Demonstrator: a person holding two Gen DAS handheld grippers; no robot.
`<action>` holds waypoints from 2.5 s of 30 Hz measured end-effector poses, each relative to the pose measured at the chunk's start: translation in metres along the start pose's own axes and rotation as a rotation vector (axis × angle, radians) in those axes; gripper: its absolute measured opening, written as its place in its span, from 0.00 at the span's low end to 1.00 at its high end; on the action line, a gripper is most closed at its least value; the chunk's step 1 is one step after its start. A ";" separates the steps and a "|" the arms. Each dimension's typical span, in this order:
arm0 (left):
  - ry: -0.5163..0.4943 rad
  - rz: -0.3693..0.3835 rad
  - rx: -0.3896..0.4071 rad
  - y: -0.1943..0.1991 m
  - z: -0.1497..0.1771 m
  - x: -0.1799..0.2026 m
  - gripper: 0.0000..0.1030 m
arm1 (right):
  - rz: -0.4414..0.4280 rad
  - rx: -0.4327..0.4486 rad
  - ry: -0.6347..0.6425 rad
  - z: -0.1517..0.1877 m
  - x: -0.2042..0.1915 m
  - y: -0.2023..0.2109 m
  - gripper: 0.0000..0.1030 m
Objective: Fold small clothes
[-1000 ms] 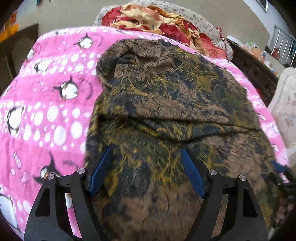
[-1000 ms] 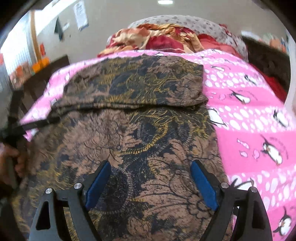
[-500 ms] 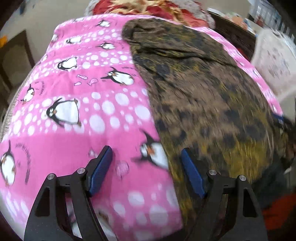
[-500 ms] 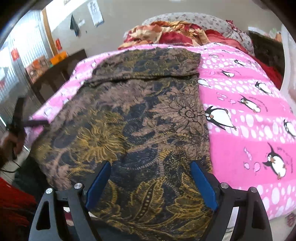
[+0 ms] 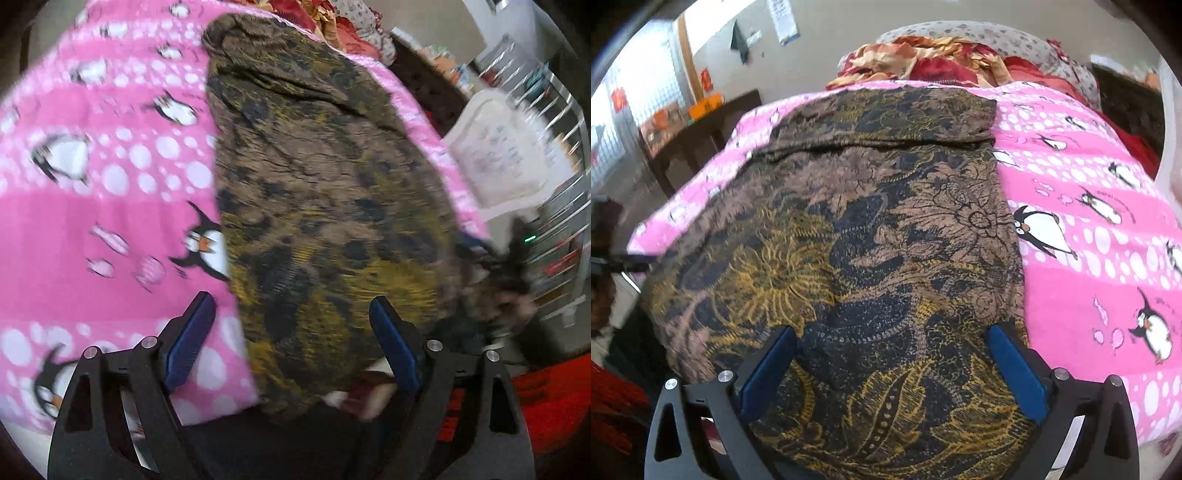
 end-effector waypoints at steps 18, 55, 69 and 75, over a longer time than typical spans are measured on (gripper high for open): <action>-0.088 0.019 -0.048 -0.023 -0.006 0.017 0.67 | -0.037 0.106 -0.115 -0.006 0.026 0.042 0.97; -0.033 -0.066 0.071 -0.022 -0.013 0.012 0.19 | -0.454 0.020 -0.311 0.021 0.080 0.021 0.11; -0.056 0.024 0.265 0.066 -0.020 0.032 0.03 | -0.594 0.373 -0.431 -0.019 0.072 0.109 0.03; -0.033 0.122 0.286 0.115 0.004 0.044 0.03 | -0.641 0.477 -0.411 -0.018 0.058 0.168 0.03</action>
Point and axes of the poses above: each gripper's, at about its wrist camera, not at the fingertips, and y roughly against the way its jaws point, x to its right, z to its underside, the point moved 1 cm from there along -y, roughly the way its jaws point, and after that the axes turned 10 degrees about x, right-handed, at the moved point
